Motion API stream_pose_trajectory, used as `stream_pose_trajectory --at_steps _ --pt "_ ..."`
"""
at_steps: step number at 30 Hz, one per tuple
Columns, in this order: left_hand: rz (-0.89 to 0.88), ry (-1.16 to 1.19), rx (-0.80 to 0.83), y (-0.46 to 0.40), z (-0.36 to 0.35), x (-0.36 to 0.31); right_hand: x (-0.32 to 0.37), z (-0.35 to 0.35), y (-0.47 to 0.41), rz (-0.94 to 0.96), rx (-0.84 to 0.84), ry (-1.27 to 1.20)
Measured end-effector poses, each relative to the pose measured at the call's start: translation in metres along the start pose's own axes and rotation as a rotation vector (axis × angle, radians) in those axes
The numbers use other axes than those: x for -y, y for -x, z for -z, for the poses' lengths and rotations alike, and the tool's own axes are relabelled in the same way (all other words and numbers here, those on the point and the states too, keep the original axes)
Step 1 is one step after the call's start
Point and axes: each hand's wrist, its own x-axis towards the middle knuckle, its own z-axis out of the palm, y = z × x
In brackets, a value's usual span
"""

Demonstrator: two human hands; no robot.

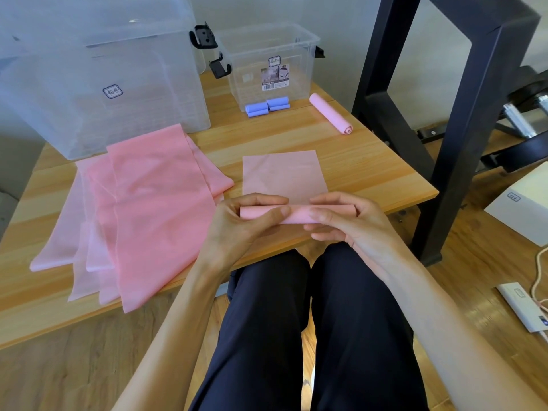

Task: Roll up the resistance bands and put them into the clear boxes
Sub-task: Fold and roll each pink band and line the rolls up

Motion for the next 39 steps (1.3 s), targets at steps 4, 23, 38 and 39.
stream_pose_trajectory --at_steps 4,23,38,39 --pt "-0.028 -0.039 0.053 0.0033 -0.0023 -0.0028 0.0 0.0005 0.0002 -0.004 -0.05 0.007" --pt "0.021 -0.044 0.052 0.0029 -0.0016 -0.0016 0.0013 0.0018 -0.0005 0.018 -0.044 0.03" --pt "-0.044 -0.015 0.052 0.0032 -0.0013 0.0001 0.002 0.0001 0.0 0.003 0.007 0.044" --pt "-0.049 -0.016 0.045 0.0033 -0.0012 0.0008 0.002 0.0003 -0.0002 -0.003 0.008 0.042"
